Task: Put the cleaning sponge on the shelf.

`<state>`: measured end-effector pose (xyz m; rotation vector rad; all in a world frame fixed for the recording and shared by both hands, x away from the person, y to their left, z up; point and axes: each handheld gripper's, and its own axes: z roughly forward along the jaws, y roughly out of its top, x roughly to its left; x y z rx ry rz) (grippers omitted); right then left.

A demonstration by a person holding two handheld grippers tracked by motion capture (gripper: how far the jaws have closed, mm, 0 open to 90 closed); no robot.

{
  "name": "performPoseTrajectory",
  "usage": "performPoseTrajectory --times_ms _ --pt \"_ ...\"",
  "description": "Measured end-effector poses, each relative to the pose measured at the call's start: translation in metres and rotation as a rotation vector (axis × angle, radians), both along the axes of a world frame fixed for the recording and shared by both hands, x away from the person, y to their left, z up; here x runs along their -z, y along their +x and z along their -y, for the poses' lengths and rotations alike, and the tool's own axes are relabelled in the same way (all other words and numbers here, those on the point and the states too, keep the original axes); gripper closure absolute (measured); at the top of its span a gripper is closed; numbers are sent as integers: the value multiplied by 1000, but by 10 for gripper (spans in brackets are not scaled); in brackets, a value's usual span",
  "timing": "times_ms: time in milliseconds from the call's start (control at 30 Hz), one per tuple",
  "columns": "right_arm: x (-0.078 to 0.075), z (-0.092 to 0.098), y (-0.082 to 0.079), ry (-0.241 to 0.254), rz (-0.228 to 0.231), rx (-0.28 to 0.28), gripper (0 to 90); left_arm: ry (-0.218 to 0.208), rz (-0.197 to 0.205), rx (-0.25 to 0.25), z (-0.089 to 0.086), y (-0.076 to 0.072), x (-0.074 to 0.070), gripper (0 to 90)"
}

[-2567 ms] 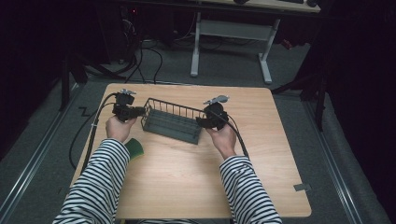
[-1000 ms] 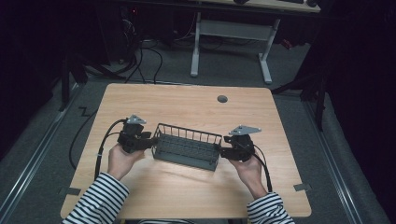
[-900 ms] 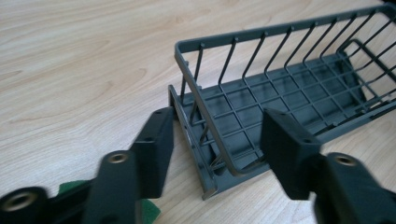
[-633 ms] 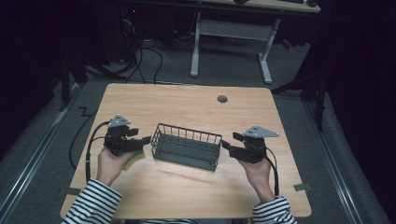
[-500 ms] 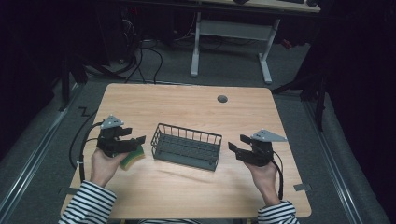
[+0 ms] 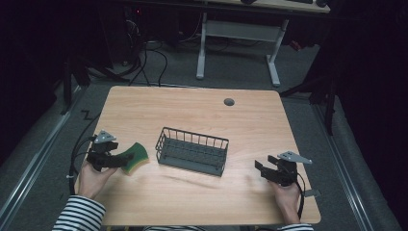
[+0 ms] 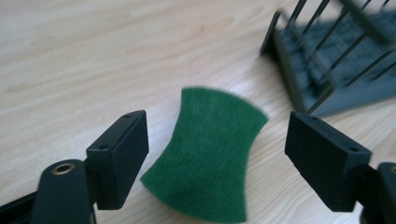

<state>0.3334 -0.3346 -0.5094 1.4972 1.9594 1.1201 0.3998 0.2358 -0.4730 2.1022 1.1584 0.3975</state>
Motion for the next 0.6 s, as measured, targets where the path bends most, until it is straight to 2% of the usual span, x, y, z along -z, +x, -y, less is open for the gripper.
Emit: performPoseTrajectory --times_ms 100,167,233,300,367,433,500,600 --pt "8 7 -2 -32 -5 29 334 32 -18 14 3 4 8 207" --pt "13 12 -4 -55 -21 62 338 76 -23 23 7 6 13 209" --pt "18 16 -5 -83 -35 97 341 101 -27 31 10 8 17 210" --pt "19 19 -3 -109 -68 123 336 113 -37 39 13 10 20 205" --pt "19 20 -4 -116 -70 139 338 123 -45 42 14 12 23 197" --pt "20 21 -1 -138 -93 145 335 129 -60 47 14 14 26 188" --pt "20 21 -1 -136 -94 151 335 128 -76 56 15 15 27 176" --pt "20 21 -1 -138 -94 151 329 140 -79 59 16 15 29 174"
